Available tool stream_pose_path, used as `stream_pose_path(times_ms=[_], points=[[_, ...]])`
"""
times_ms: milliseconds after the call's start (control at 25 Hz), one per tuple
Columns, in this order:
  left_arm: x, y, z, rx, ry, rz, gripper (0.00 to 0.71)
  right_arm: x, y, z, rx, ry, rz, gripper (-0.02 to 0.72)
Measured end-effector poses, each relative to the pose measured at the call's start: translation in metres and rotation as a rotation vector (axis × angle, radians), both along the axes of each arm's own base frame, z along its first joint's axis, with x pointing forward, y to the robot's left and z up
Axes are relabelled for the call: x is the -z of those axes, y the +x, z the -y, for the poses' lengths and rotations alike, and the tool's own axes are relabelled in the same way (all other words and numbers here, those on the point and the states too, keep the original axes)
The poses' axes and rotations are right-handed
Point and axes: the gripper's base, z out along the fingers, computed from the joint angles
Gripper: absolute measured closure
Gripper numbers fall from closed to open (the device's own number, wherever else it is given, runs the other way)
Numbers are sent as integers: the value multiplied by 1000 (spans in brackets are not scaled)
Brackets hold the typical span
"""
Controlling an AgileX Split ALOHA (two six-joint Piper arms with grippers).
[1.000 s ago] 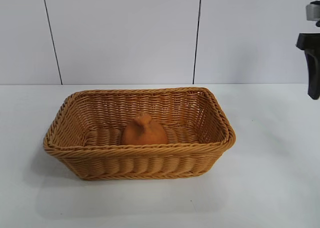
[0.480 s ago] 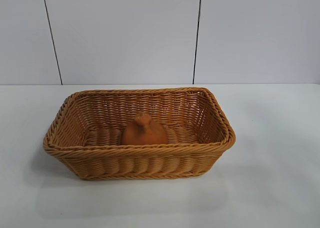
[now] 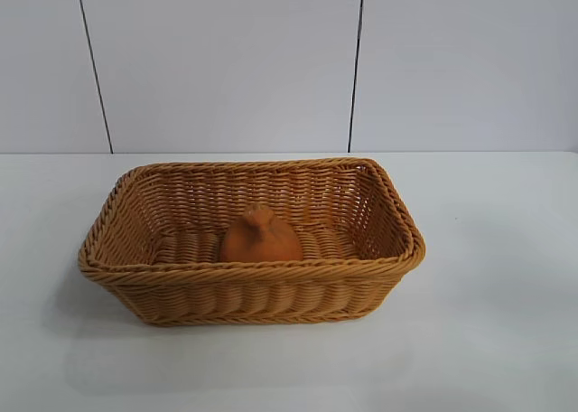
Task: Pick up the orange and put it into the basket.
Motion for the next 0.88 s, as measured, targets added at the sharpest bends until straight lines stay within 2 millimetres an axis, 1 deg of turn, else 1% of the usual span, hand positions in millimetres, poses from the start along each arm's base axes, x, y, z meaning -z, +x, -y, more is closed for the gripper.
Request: stream_pose_path(times_ms=[240,360,880], points=[[0,0,0,0,0,0,17,-11,-46,1,0,10,305,135],[0,0,0,0,0,0,17,-11,-60,2,0,13,393,135],[0,0,0,0,0,0,17,-11,-62,2,-1,17,398,135]])
